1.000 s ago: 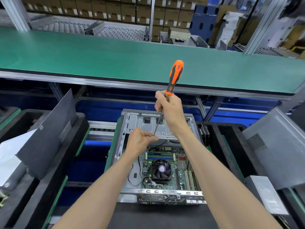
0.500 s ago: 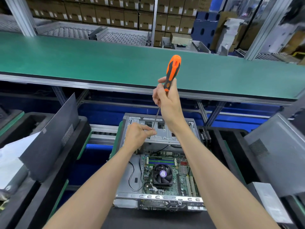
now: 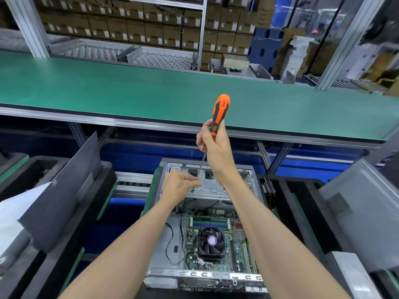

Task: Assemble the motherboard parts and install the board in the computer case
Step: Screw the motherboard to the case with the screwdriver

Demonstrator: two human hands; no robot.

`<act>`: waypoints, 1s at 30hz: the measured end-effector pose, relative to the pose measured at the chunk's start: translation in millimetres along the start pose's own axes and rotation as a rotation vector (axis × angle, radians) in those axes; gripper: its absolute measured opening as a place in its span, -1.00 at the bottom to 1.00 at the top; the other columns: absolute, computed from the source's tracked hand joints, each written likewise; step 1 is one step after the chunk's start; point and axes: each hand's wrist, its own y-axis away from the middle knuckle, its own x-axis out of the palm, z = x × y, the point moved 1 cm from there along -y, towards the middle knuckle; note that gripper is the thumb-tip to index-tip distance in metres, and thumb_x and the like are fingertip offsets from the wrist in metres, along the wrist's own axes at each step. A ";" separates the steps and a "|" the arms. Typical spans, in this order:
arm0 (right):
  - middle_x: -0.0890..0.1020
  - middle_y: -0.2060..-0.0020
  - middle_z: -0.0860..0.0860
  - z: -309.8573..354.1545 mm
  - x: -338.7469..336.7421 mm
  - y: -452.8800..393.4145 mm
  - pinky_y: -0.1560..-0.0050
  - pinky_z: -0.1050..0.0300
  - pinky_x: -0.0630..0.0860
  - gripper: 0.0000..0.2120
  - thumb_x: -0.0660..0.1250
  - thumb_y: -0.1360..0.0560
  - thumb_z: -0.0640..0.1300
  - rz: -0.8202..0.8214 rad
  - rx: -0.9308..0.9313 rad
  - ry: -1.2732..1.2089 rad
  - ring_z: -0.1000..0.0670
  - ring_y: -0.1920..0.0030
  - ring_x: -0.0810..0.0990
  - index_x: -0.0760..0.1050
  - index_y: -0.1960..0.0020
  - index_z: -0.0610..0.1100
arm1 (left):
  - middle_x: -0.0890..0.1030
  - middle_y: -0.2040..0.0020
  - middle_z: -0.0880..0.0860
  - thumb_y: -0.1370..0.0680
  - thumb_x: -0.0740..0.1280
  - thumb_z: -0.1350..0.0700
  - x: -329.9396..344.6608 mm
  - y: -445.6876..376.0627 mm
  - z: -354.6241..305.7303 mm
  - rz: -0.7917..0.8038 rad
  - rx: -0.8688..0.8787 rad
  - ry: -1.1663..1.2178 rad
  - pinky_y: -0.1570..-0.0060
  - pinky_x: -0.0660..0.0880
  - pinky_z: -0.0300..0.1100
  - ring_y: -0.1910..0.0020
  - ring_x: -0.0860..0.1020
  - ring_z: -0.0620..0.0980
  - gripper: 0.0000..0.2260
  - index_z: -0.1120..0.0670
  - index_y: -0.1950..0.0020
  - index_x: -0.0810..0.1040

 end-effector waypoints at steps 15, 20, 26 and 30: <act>0.53 0.24 -0.06 -19.9 2.9 -2.1 0.15 0.21 0.50 -0.92 0.16 -0.68 -0.12 0.050 0.054 0.025 0.04 0.24 0.47 0.38 -0.08 -0.13 | 0.72 -0.02 -0.01 -0.42 0.55 -0.03 0.4 -2.2 9.6 0.000 0.004 -0.071 0.19 0.35 -0.52 0.04 0.57 -0.22 -0.81 0.03 0.04 0.76; 0.57 0.23 -0.04 -38.3 5.4 3.0 0.04 0.10 0.59 -0.94 0.18 -0.65 -0.17 0.069 0.094 0.039 0.02 0.18 0.57 0.41 -0.04 -0.14 | 0.69 0.18 -0.25 -0.43 0.54 -0.03 -2.7 -3.4 2.8 -0.016 0.037 -0.038 0.28 0.34 -0.51 0.14 0.62 -0.23 -0.85 0.00 0.08 0.75; 0.65 0.12 -0.08 -56.5 4.9 10.1 -0.16 -0.03 0.58 -0.92 0.20 -0.65 -0.16 0.061 0.211 0.103 -0.02 0.04 0.66 0.44 -0.05 -0.16 | 0.52 0.34 -0.42 -0.46 0.53 0.00 -5.0 -4.5 -0.9 -0.031 0.149 -0.011 0.51 0.30 -0.48 0.30 0.46 -0.19 -0.86 0.04 0.09 0.74; 0.64 0.07 -0.15 -59.3 3.6 13.5 -0.08 0.04 0.54 -0.92 0.24 -0.63 -0.14 0.053 0.234 0.207 -0.09 0.01 0.63 0.46 -0.01 -0.14 | 0.58 0.35 -0.39 -0.45 0.53 0.01 -3.1 -7.0 3.4 -0.032 0.130 -0.008 0.41 0.32 -0.52 0.15 0.51 -0.29 -0.85 0.07 0.08 0.75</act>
